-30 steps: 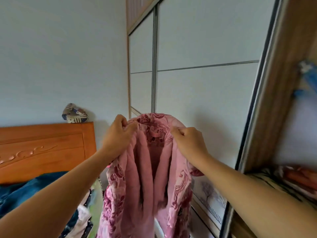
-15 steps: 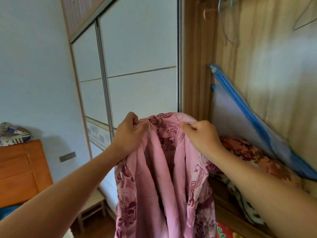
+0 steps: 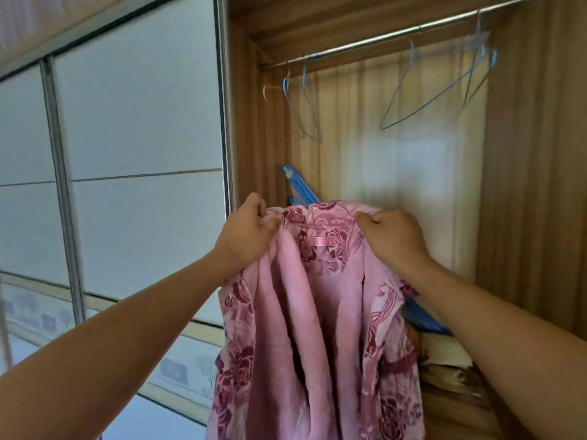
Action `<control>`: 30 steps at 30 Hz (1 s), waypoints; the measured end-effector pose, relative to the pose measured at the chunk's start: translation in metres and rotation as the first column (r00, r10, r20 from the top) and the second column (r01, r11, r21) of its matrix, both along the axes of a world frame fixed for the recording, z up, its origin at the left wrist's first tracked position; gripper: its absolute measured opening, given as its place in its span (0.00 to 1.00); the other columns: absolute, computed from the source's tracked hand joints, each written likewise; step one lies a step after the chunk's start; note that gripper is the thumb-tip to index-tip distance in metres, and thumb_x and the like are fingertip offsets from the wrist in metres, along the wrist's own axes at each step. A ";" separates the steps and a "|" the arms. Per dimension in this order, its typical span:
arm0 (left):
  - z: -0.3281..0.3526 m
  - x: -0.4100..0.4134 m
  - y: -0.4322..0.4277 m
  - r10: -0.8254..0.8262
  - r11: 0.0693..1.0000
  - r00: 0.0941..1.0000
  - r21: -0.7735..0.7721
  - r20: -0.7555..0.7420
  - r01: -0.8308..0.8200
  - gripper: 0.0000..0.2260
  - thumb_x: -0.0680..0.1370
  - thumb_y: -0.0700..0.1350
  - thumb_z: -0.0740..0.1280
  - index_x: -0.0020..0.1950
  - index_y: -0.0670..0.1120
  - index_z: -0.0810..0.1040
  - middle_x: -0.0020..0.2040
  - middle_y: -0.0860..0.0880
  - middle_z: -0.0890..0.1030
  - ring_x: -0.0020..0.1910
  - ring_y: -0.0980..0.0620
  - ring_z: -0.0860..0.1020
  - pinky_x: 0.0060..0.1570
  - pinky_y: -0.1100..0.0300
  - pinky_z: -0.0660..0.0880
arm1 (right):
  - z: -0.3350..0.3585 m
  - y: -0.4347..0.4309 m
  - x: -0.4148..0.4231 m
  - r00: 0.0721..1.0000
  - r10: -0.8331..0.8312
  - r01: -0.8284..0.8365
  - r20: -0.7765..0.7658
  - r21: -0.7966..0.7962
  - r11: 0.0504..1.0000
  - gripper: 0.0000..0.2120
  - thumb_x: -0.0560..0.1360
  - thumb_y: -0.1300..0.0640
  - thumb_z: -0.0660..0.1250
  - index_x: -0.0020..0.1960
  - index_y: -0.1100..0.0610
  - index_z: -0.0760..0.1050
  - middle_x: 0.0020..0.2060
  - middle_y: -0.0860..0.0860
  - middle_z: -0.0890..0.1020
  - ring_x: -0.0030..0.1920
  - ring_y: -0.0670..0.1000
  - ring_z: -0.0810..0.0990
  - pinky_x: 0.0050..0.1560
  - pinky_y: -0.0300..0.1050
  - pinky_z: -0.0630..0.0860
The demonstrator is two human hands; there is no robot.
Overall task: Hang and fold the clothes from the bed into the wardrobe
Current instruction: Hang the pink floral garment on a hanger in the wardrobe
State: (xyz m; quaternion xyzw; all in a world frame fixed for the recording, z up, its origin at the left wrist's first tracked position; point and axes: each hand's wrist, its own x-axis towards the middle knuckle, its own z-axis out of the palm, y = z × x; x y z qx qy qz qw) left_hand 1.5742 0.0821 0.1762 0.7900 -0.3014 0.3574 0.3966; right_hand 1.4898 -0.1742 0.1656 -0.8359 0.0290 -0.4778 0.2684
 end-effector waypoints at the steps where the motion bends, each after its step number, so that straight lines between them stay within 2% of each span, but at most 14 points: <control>1: 0.008 0.007 -0.012 -0.019 1.000 1.000 0.004 0.005 0.019 0.14 0.79 0.50 0.66 0.40 0.53 0.63 0.32 0.54 0.72 0.30 0.59 0.70 0.29 0.64 0.65 | 0.007 -0.013 0.001 1.000 -0.027 0.027 0.011 0.006 1.000 0.26 0.78 0.46 0.66 0.22 0.49 0.72 0.17 0.47 0.68 0.23 0.46 0.70 0.27 0.38 0.61; 4: 0.035 0.031 -0.046 -0.049 0.999 0.999 0.013 0.005 0.049 0.14 0.79 0.51 0.66 0.40 0.53 0.62 0.32 0.54 0.74 0.30 0.58 0.71 0.29 0.60 0.63 | 0.028 -0.048 0.007 0.992 -0.121 0.120 0.020 0.038 0.992 0.28 0.78 0.46 0.65 0.21 0.54 0.67 0.18 0.45 0.73 0.22 0.42 0.70 0.26 0.39 0.59; 6: 0.052 0.049 -0.067 -0.065 0.998 0.998 0.014 -0.006 0.065 0.15 0.79 0.52 0.66 0.40 0.52 0.62 0.33 0.52 0.75 0.32 0.53 0.73 0.33 0.54 0.63 | 0.043 -0.068 0.014 0.984 -0.177 0.176 0.025 0.054 0.983 0.28 0.78 0.46 0.65 0.22 0.55 0.68 0.18 0.46 0.72 0.24 0.43 0.71 0.26 0.39 0.59; 9: 0.076 0.078 -0.097 -0.078 0.997 0.996 0.020 -0.031 0.079 0.16 0.79 0.53 0.67 0.40 0.51 0.62 0.35 0.48 0.77 0.35 0.47 0.74 0.36 0.54 0.64 | 0.066 -0.094 0.029 0.973 -0.229 0.226 0.041 0.059 0.972 0.27 0.78 0.46 0.65 0.22 0.54 0.71 0.19 0.43 0.73 0.24 0.42 0.70 0.26 0.38 0.58; 13: 0.106 0.115 -0.136 -0.094 0.995 0.995 0.036 -0.024 0.094 0.15 0.80 0.54 0.66 0.42 0.50 0.64 0.36 0.46 0.77 0.37 0.43 0.73 0.37 0.53 0.65 | 0.098 -0.128 0.054 0.954 -0.295 0.295 0.061 0.012 0.956 0.26 0.78 0.47 0.64 0.25 0.57 0.69 0.22 0.49 0.72 0.28 0.52 0.73 0.29 0.40 0.60; 16: 0.131 0.141 -0.161 -0.091 0.995 0.996 0.032 0.003 0.091 0.14 0.80 0.53 0.67 0.44 0.47 0.66 0.40 0.43 0.77 0.41 0.41 0.75 0.38 0.53 0.66 | 0.125 -0.152 0.075 0.933 -0.359 0.360 0.035 -0.053 0.931 0.24 0.78 0.46 0.62 0.27 0.58 0.69 0.27 0.54 0.74 0.34 0.59 0.76 0.34 0.45 0.67; 19: 0.157 0.164 -0.184 -0.100 0.995 0.993 0.024 0.065 0.099 0.14 0.80 0.53 0.67 0.45 0.47 0.65 0.35 0.48 0.73 0.40 0.42 0.73 0.38 0.55 0.63 | 0.152 -0.174 0.095 0.904 -0.426 0.428 0.037 -0.088 0.900 0.23 0.79 0.44 0.60 0.32 0.60 0.72 0.36 0.61 0.78 0.41 0.62 0.79 0.41 0.49 0.74; 22: 0.173 0.188 -0.203 -0.089 0.996 0.990 0.011 0.113 0.088 0.15 0.80 0.55 0.66 0.46 0.48 0.65 0.36 0.48 0.74 0.40 0.43 0.72 0.39 0.54 0.63 | 0.170 -0.196 0.116 0.887 -0.455 0.461 0.073 -0.110 0.881 0.24 0.79 0.44 0.60 0.32 0.60 0.72 0.38 0.64 0.79 0.43 0.64 0.79 0.42 0.50 0.73; 26: 0.152 0.223 -0.221 -0.074 0.995 0.991 0.070 0.113 0.066 0.16 0.80 0.57 0.66 0.47 0.48 0.64 0.40 0.45 0.75 0.42 0.41 0.75 0.39 0.51 0.68 | 0.151 -0.223 0.143 0.886 -0.461 0.462 0.046 -0.158 0.873 0.27 0.79 0.42 0.59 0.29 0.57 0.68 0.31 0.58 0.74 0.38 0.62 0.76 0.38 0.48 0.69; 30: 0.088 0.257 -0.230 -0.084 0.978 0.992 0.200 0.100 0.062 0.15 0.81 0.56 0.66 0.50 0.49 0.64 0.40 0.45 0.75 0.44 0.38 0.78 0.38 0.51 0.69 | 0.076 -0.245 0.172 0.900 -0.430 0.416 -0.069 -0.155 0.896 0.27 0.81 0.40 0.58 0.27 0.53 0.68 0.28 0.53 0.73 0.33 0.59 0.75 0.36 0.45 0.65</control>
